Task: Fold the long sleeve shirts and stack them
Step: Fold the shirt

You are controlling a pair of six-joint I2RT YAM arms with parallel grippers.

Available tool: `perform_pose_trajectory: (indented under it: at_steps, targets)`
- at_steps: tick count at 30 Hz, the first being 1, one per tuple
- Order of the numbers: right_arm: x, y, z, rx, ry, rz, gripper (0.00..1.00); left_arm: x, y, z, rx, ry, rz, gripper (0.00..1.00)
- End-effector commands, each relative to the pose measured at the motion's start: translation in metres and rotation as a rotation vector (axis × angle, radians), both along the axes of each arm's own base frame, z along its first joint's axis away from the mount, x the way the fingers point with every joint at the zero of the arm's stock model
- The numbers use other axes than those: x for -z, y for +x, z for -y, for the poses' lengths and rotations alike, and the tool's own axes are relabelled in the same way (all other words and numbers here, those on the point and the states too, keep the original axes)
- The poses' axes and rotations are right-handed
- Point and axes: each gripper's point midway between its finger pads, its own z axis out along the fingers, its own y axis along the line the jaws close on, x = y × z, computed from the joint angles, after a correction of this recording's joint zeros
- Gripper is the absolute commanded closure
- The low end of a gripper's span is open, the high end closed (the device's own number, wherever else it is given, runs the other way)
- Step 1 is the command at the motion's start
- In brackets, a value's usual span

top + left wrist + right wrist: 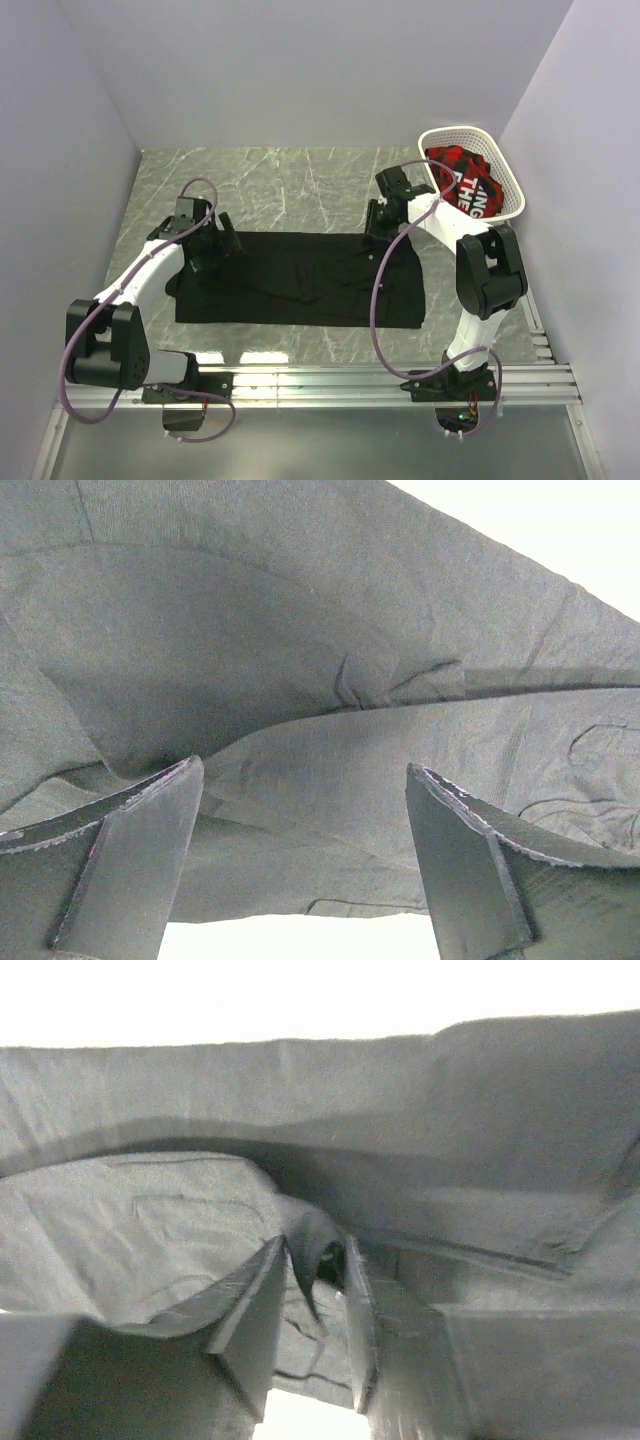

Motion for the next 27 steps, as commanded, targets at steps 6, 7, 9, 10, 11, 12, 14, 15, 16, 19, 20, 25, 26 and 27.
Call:
perform_pose_trajectory:
  at_steps: [6,7,9,10,11,12,14,15,16,19,20,25,26,27]
  targets:
    - [-0.083,0.028,-0.004,-0.043,-0.003,0.324,0.46,-0.022,0.023,0.004,-0.019,0.028,0.068,0.16]
    - [-0.092,0.025,-0.008,-0.058,0.02,0.354,0.44,-0.022,0.023,0.006,-0.017,0.024,0.067,0.17]
    - [-0.093,0.013,-0.026,-0.109,0.117,0.356,0.43,-0.021,0.025,0.011,-0.026,0.01,0.063,0.19]
    - [-0.107,0.017,-0.037,-0.124,0.189,0.415,0.43,-0.021,0.026,0.016,-0.02,0.001,0.069,0.23]
    - [-0.098,0.008,-0.046,-0.131,0.245,0.389,0.43,-0.018,0.028,0.019,-0.026,-0.012,0.063,0.26]
    - [-0.108,0.004,-0.064,-0.186,0.347,0.409,0.44,-0.016,0.027,0.023,-0.019,-0.026,0.057,0.31]
    - [-0.108,-0.006,-0.084,-0.238,0.427,0.388,0.44,-0.008,0.029,0.027,-0.028,-0.043,0.044,0.35]
    - [-0.114,-0.017,-0.108,-0.327,0.507,0.39,0.44,-0.005,0.03,0.026,-0.036,-0.043,0.037,0.39]
    - [-0.116,-0.023,-0.119,-0.363,0.546,0.392,0.44,0.0,0.03,0.025,-0.046,-0.04,0.028,0.41]
    - [-0.128,-0.048,-0.166,-0.509,0.714,0.363,0.44,0.015,0.029,0.019,-0.087,-0.016,-0.003,0.46]
    - [-0.128,-0.054,-0.178,-0.545,0.735,0.344,0.44,0.021,0.026,0.018,-0.094,-0.014,-0.026,0.47]
    - [-0.103,-0.091,-0.237,-0.786,0.743,0.201,0.44,0.037,0.017,0.0,-0.171,0.036,-0.064,0.53]
    - [-0.096,-0.099,-0.242,-0.832,0.75,0.169,0.45,0.045,0.011,-0.003,-0.194,0.037,-0.083,0.54]
    - [-0.074,-0.106,-0.244,-0.84,0.732,0.09,0.46,0.048,0.01,-0.005,-0.211,0.035,-0.086,0.55]
